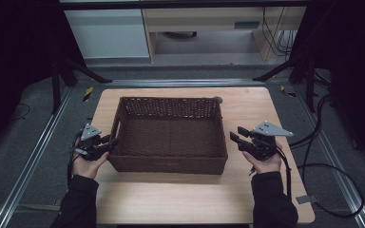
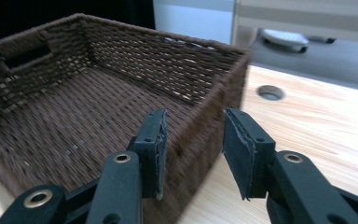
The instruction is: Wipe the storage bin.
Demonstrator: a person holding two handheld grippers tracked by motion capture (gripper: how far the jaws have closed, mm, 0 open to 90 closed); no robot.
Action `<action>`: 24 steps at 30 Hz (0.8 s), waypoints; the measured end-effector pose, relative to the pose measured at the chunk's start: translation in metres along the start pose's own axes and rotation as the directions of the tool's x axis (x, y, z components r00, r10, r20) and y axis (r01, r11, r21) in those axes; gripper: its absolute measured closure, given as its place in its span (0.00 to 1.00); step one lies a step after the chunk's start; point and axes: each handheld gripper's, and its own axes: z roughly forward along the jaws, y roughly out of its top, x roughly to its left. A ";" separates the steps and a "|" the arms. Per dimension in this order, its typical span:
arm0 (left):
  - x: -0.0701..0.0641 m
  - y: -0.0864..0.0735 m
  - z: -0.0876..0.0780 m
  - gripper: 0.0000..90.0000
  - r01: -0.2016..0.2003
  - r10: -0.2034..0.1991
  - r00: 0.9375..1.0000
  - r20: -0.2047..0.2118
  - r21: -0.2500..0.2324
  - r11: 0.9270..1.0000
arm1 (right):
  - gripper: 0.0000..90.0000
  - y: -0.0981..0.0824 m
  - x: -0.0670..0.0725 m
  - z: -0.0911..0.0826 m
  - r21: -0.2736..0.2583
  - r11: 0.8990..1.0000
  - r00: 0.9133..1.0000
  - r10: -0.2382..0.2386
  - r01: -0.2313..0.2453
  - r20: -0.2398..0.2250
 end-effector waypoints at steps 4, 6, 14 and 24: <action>0.000 0.001 0.001 0.72 0.005 -0.005 1.000 0.002 -0.001 1.000 | 0.68 0.002 0.004 0.023 0.033 0.999 0.999 0.029 -0.028 -0.037; 0.001 0.001 0.002 0.72 0.007 -0.007 1.000 0.007 -0.002 1.000 | 0.70 0.000 0.005 0.030 0.056 0.998 0.999 0.016 -0.014 -0.034; 0.003 0.000 0.003 0.66 0.027 -0.027 1.000 0.001 -0.018 0.999 | 0.81 -0.005 0.008 0.037 0.100 0.995 0.999 -0.010 0.014 -0.034; 0.001 -0.001 -0.001 0.52 0.019 -0.020 1.000 -0.021 -0.026 0.999 | 0.86 -0.007 0.015 0.032 0.109 0.994 1.000 -0.007 0.008 -0.009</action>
